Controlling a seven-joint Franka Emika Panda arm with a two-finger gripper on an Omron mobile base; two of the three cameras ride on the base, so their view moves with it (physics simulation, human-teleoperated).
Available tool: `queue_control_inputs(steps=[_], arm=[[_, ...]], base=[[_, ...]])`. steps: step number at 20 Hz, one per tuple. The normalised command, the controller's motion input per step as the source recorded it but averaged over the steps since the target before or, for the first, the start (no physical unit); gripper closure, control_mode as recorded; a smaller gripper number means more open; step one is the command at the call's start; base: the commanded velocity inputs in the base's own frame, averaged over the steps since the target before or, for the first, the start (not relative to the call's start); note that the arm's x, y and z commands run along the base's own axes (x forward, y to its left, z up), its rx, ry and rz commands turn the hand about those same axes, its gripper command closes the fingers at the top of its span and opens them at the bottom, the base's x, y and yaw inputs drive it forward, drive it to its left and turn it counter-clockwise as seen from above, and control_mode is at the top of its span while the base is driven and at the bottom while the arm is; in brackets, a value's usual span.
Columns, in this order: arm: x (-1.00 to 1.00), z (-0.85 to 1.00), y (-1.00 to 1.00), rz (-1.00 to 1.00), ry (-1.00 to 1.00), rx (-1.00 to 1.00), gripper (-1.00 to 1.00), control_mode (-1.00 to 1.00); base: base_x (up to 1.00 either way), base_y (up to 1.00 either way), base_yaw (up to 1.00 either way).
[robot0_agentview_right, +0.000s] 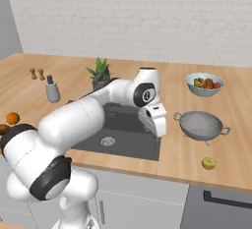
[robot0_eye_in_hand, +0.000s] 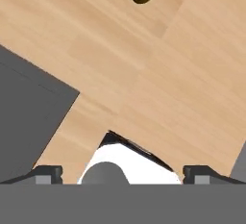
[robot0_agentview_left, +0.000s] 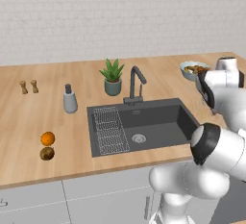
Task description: Put the colander in the sink, put the orange, pear, kiwi in the colander, and turn on the sink faucet and pour water over the colander.
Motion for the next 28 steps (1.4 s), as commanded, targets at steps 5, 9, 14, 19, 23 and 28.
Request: queue_control_inputs(steps=[5, 9, 14, 19, 23, 28], arm=[[0.52, 0.02, -0.94, -0.16, 0.15, 0.14, -1.0, -1.0], [0.12, 0.0, -0.57, -0.11, -0.11, 0.09, -1.0, -1.0], [0.11, -0.37, -0.62, -0.15, -0.09, 0.03, -1.0, -1.0], [0.13, -0.57, -0.24, -0.11, -0.14, 0.0, -1.0, -1.0], [0.31, -0.26, -0.14, -0.05, -0.06, 0.0, -1.0, -1.0], [0.56, -0.02, -0.1, -0.05, -0.01, 0.0, -1.0, -1.0]], base=[[0.0, 0.0, 0.0], [0.0, 0.0, 0.0], [0.0, 0.0, 0.0], [0.0, 0.0, 0.0], [0.0, 0.0, 0.0], [0.0, 0.0, 0.0]])
